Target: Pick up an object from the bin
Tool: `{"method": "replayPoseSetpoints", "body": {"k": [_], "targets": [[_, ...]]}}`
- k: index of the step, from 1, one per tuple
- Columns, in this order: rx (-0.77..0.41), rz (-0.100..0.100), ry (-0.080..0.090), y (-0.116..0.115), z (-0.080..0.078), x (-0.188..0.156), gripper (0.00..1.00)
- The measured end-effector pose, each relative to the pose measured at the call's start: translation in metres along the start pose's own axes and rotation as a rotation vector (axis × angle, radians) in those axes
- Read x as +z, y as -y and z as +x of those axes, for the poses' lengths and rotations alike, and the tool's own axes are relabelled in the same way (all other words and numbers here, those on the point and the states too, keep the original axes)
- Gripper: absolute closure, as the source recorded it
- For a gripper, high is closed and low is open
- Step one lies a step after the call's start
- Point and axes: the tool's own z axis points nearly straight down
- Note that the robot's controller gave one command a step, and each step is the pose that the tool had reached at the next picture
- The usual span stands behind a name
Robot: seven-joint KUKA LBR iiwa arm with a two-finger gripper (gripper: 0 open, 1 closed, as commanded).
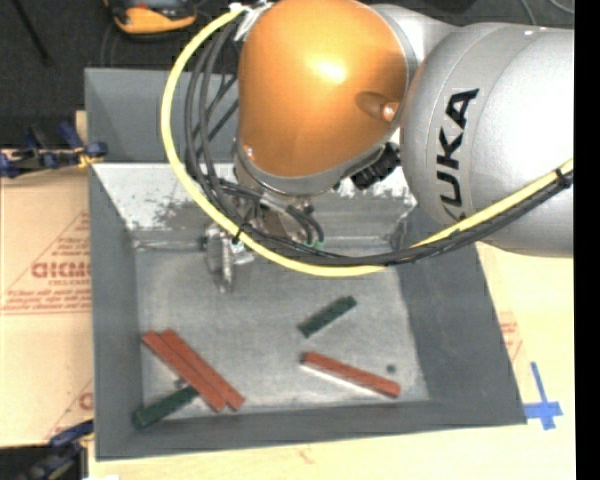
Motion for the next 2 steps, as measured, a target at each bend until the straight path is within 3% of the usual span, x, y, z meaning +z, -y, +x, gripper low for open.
{"method": "replayPoseSetpoints", "body": {"k": [1, 2], "targets": [[0.001, 0.0, -0.005, 0.0, 0.001, 0.002, 1.0], [0.061, 0.0, -0.011, -0.01, 0.009, 0.098, 0.0]]}}
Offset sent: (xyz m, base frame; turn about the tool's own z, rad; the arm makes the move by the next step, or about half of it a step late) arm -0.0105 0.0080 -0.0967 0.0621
